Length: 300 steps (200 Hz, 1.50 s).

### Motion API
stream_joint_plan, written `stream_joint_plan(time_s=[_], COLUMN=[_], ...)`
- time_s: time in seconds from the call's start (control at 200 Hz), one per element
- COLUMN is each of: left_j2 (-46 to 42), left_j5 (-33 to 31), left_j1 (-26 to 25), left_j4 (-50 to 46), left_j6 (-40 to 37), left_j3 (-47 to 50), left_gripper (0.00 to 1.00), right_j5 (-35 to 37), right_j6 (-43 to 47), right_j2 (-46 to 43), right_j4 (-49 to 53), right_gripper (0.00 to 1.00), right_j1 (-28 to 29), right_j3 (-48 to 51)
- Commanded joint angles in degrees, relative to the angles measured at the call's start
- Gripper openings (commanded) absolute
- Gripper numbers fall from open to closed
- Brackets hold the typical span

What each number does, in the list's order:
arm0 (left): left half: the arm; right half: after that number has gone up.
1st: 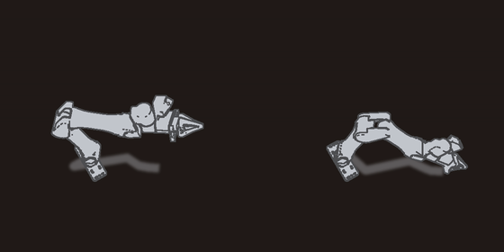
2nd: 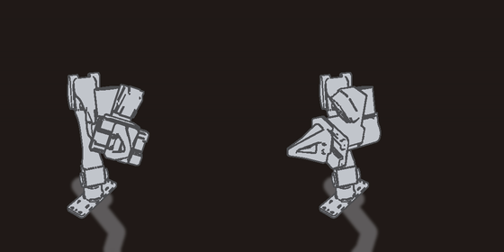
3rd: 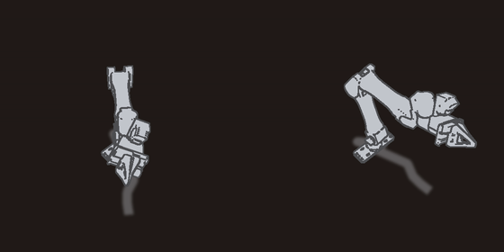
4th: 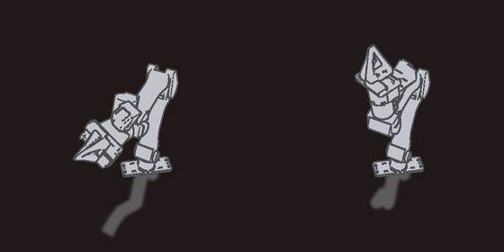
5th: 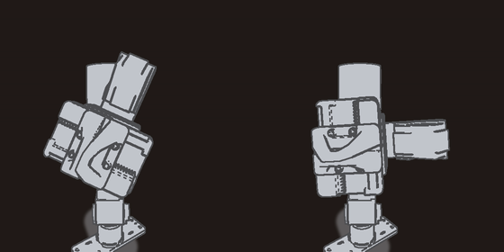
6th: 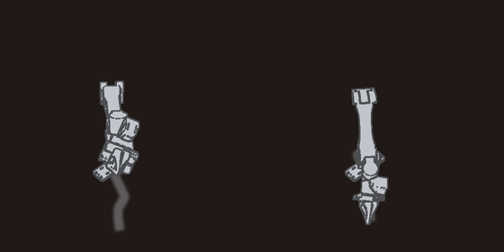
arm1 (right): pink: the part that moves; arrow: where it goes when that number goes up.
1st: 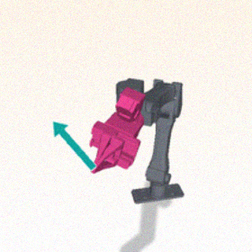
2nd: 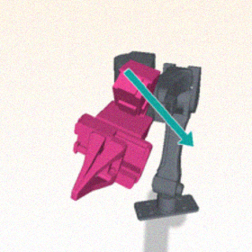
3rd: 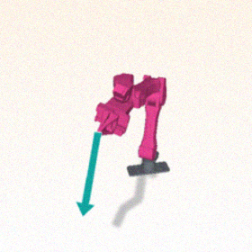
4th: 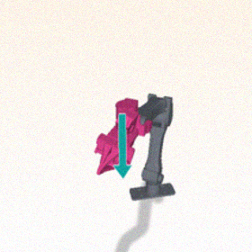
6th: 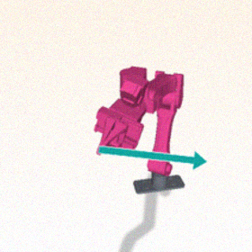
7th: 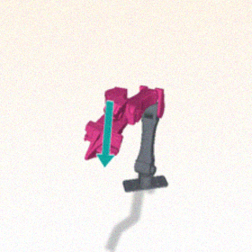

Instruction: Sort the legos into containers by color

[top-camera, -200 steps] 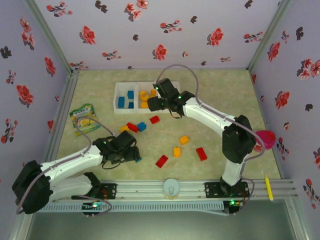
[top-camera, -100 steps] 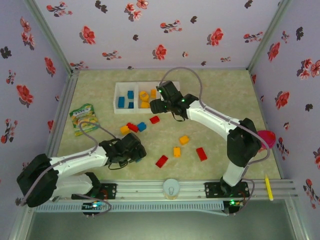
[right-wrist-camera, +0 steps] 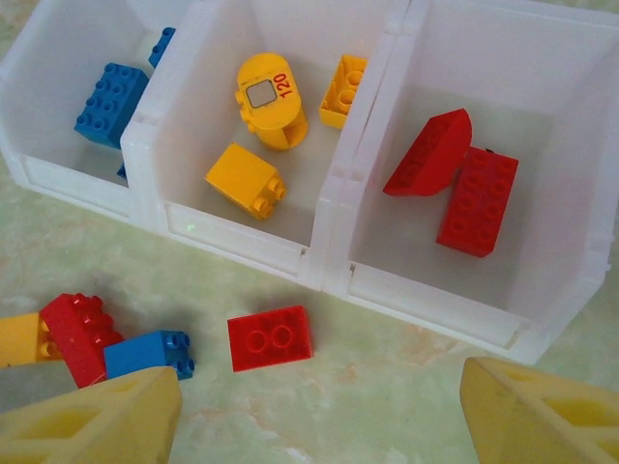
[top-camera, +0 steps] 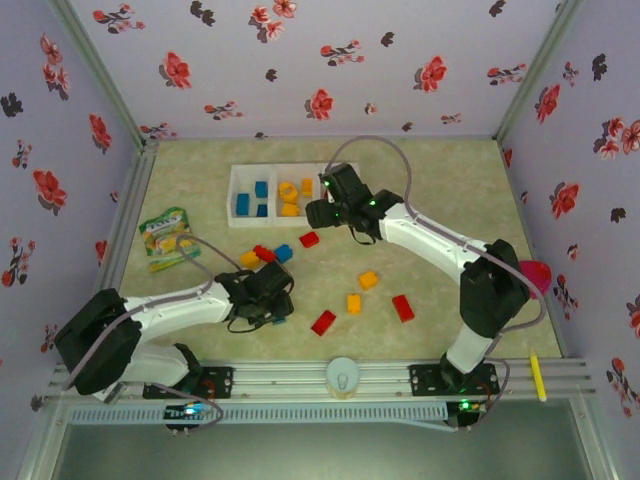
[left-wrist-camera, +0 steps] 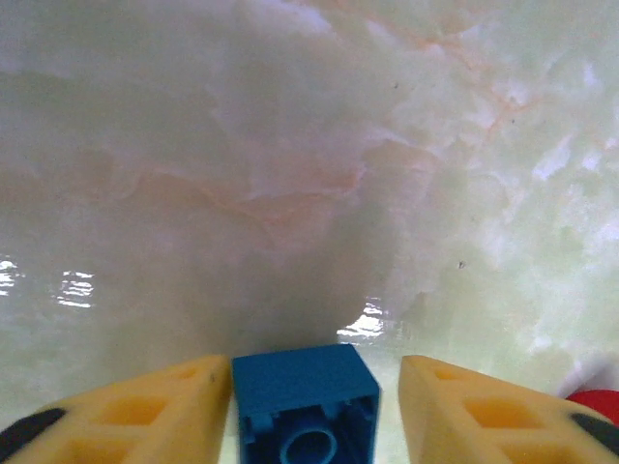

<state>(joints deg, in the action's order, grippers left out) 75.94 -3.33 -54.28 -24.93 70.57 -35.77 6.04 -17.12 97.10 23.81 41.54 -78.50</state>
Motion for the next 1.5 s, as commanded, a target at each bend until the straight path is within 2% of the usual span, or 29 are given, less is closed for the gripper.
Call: stream_joint_plan(time_s=[0.0,0.235,0.455,0.65,0.875,1.05,1.245,1.38,1.495], left_j2=[1.2,1.4,1.2,1.4,5.8,13.7,24.0,30.0,34.8], left_j5=[0.0,-0.8,-2.4,-6.5,-8.4,-8.1,-5.8,-3.1,-2.6], left_j1=[-0.6,-0.6,1.6,8.7,19.1,26.9,33.2,35.7,37.0], left_j4=[-2.4,-4.6,-8.7,-14.9,-14.1,-9.3,-6.9,-4.6,-6.7], left_j6=[-1.1,-2.8,-7.5,-17.4,-29.7,-35.1,-40.3,-43.6,-45.9], left_j3=[-1.7,-3.2,-7.3,-15.1,-26.1,-34.2,-44.4,-49.6,-55.7], left_gripper=[0.44,0.31,0.27,0.27,0.27,0.26,0.26,0.26,0.32], right_j5=[1.0,1.1,1.3,2.2,3.3,3.8,3.4,3.7,4.7], right_j6=[-0.7,-1.1,-1.2,-1.3,-1.7,-3.4,-5.5,-7.1,-7.5], right_j2=[-2.1,-3.0,-4.3,-6.2,-9.1,-11.5,-14.2,-16.0,-16.8], right_j4=[-0.8,-1.2,-1.2,-0.9,-0.4,-0.2,-0.3,-0.9,0.3], right_gripper=[0.77,0.76,0.76,0.76,0.76,0.76,0.76,0.76,0.77], right_j1=[-0.5,-0.8,-1.0,-1.0,-1.1,-1.1,-0.9,-0.8,-0.4], right_j3=[1.1,2.6,3.8,5.5,8.3,11.8,15.9,19.1,20.8])
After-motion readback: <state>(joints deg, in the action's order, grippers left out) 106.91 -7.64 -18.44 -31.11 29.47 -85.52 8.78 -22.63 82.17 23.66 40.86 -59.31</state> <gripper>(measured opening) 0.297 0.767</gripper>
